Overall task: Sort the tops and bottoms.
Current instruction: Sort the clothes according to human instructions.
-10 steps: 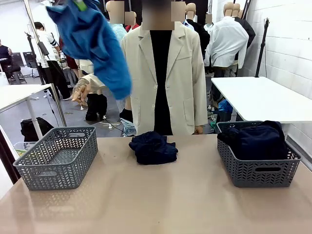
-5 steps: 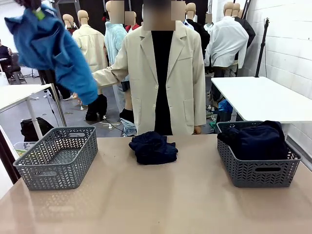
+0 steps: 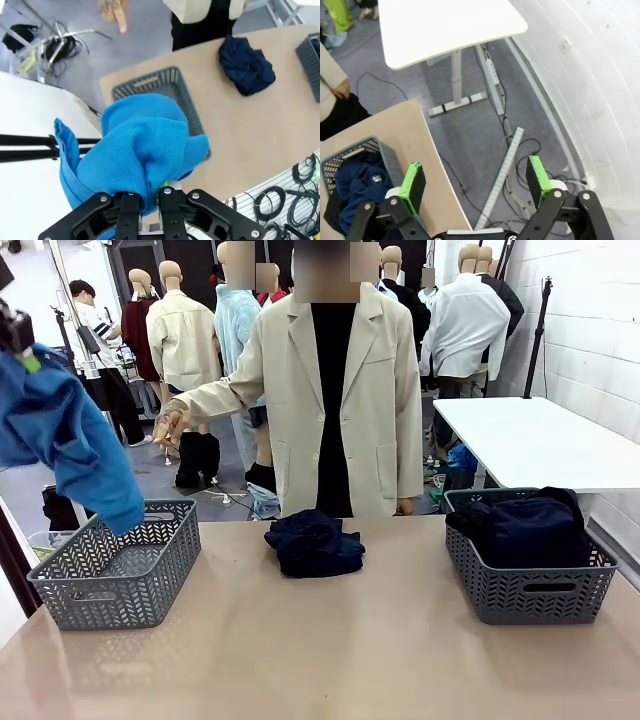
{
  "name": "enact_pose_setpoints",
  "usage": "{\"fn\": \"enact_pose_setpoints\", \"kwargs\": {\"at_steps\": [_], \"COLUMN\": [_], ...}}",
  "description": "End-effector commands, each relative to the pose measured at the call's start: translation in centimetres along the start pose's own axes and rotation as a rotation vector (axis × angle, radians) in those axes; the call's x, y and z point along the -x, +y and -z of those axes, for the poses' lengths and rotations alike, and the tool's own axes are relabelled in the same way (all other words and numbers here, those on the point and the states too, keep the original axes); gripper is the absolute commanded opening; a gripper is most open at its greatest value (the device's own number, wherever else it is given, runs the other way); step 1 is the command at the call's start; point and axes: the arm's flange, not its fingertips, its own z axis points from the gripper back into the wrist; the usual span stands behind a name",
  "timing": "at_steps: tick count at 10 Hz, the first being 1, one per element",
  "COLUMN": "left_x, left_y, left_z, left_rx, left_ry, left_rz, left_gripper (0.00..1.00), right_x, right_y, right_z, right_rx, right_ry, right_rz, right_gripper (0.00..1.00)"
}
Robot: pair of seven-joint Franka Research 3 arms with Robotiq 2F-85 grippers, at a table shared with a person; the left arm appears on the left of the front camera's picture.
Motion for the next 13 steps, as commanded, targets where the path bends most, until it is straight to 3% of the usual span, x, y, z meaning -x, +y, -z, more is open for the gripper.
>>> {"fn": "enact_pose_setpoints", "kwargs": {"at_steps": [1,2,6,10,13], "left_x": [1.6,0.0,0.7,-0.2,3.1], "left_y": [-0.9,0.0,-0.4,2.1,0.2], "left_z": [1.8,0.0,0.9,11.0,19.7], "left_rx": [0.043,0.0,0.019,0.196,0.347], "left_ry": [0.006,0.0,0.014,0.204,0.398], "left_rz": [-0.066,0.0,-0.012,-0.033,-0.091], "left_gripper": [0.0,0.0,0.0,0.0,0.0], "right_x": [0.2,0.2,0.2,0.2,0.2], "right_y": [0.2,0.2,0.2,0.2,0.2], "right_z": [0.0,0.0,0.0,0.0,0.0], "right_rx": [0.003,0.003,0.003,0.003,0.003], "right_ry": [0.002,0.002,0.002,0.002,0.002], "right_rz": [-0.013,-0.013,-0.013,-0.013,-0.013], "right_gripper": [1.0,1.0,1.0,1.0,1.0]}}
